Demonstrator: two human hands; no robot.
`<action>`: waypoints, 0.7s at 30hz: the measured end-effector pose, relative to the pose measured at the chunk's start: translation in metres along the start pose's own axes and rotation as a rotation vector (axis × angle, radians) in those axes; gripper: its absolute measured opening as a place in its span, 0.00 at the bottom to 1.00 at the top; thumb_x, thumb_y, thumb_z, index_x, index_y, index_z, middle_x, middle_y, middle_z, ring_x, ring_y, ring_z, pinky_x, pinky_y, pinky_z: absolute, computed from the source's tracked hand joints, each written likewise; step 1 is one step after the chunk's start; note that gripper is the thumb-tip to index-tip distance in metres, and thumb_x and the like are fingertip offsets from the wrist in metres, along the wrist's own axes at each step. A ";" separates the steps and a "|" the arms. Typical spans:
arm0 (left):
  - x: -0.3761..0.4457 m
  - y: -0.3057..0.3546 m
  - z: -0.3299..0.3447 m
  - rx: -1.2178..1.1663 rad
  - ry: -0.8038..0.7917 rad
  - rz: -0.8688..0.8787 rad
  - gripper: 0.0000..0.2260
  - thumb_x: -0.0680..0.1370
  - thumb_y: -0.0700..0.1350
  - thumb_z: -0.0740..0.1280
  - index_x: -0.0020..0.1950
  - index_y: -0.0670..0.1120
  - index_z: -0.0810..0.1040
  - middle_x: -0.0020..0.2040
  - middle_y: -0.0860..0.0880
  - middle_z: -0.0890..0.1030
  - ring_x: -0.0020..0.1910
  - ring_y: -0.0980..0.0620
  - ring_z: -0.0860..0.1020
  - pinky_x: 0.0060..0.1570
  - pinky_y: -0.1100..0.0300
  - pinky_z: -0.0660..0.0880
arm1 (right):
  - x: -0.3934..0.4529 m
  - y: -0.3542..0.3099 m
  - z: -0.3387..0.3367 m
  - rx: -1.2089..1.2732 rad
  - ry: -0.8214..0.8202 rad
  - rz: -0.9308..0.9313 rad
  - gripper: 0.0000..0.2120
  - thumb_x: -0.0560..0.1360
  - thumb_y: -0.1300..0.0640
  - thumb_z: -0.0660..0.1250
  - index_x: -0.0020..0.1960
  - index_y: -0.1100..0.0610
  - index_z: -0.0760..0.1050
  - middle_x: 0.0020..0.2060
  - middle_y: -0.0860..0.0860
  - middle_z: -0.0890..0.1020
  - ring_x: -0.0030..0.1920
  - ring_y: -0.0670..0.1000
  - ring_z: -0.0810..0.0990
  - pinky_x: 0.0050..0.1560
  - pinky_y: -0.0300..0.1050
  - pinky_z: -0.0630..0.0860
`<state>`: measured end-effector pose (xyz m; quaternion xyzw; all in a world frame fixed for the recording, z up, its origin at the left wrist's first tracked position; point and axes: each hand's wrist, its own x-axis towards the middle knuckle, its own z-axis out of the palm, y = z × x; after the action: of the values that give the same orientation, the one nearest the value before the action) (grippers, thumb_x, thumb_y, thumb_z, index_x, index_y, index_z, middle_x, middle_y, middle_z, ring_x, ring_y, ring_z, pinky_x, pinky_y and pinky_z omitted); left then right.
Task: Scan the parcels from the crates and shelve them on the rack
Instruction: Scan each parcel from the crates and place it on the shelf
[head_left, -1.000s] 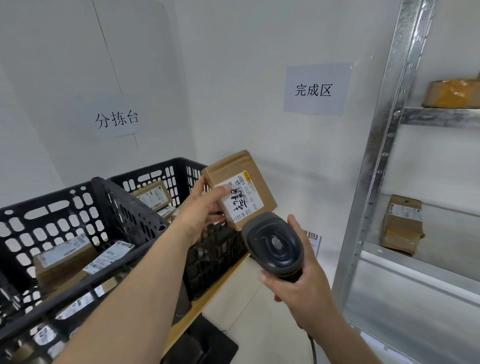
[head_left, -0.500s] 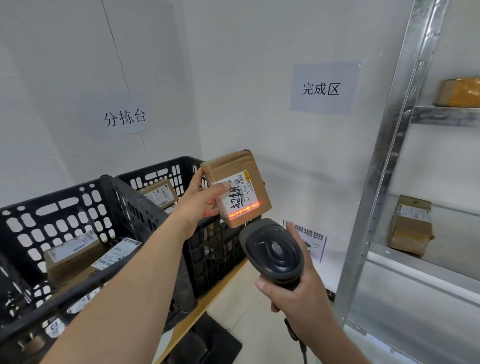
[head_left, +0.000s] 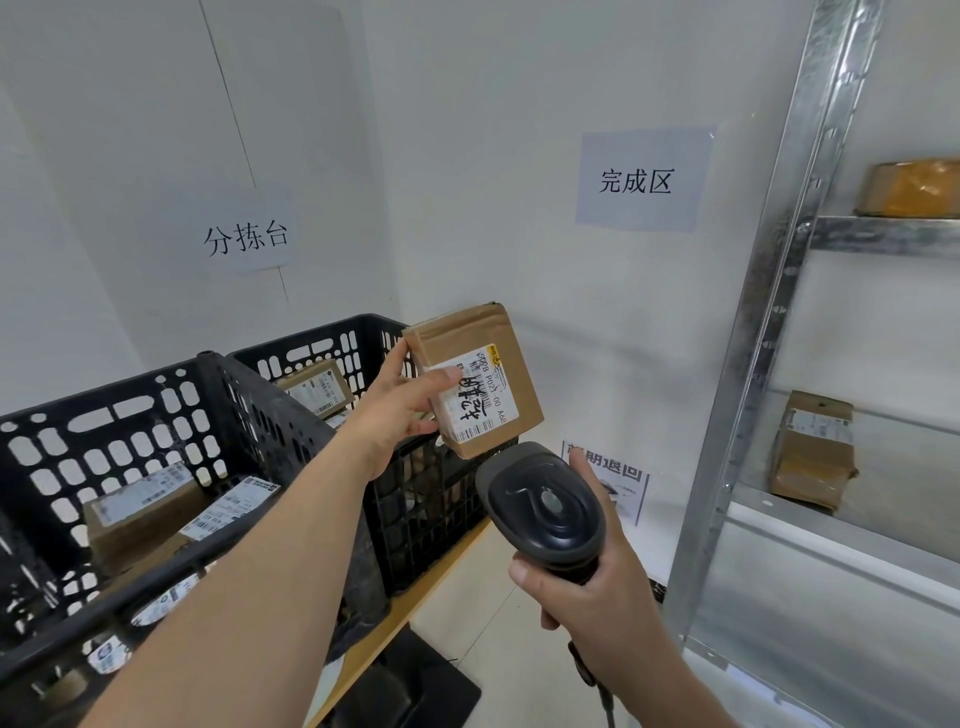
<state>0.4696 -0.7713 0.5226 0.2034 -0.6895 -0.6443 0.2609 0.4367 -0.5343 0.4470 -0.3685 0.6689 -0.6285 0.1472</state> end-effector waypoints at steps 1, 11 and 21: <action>-0.001 0.000 0.000 0.003 -0.001 -0.004 0.36 0.73 0.47 0.73 0.77 0.56 0.58 0.56 0.45 0.82 0.50 0.50 0.83 0.46 0.55 0.80 | 0.000 0.000 -0.001 -0.002 -0.002 0.002 0.47 0.70 0.66 0.75 0.69 0.28 0.54 0.49 0.30 0.78 0.34 0.45 0.81 0.32 0.40 0.77; -0.008 0.031 -0.003 0.498 -0.208 -0.060 0.37 0.65 0.66 0.66 0.73 0.58 0.66 0.43 0.55 0.86 0.45 0.56 0.83 0.47 0.59 0.74 | -0.010 -0.015 -0.019 -0.108 -0.094 -0.048 0.49 0.68 0.61 0.79 0.68 0.25 0.51 0.54 0.21 0.73 0.53 0.37 0.80 0.54 0.44 0.78; -0.006 0.040 0.007 0.700 -0.244 -0.096 0.29 0.71 0.62 0.69 0.71 0.61 0.69 0.44 0.56 0.85 0.44 0.61 0.82 0.42 0.66 0.70 | -0.017 -0.011 -0.020 -0.084 -0.132 -0.048 0.49 0.68 0.62 0.78 0.66 0.25 0.52 0.53 0.22 0.74 0.56 0.37 0.79 0.54 0.44 0.78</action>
<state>0.4725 -0.7583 0.5614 0.2343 -0.8837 -0.4005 0.0610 0.4389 -0.5073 0.4561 -0.4308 0.6746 -0.5776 0.1601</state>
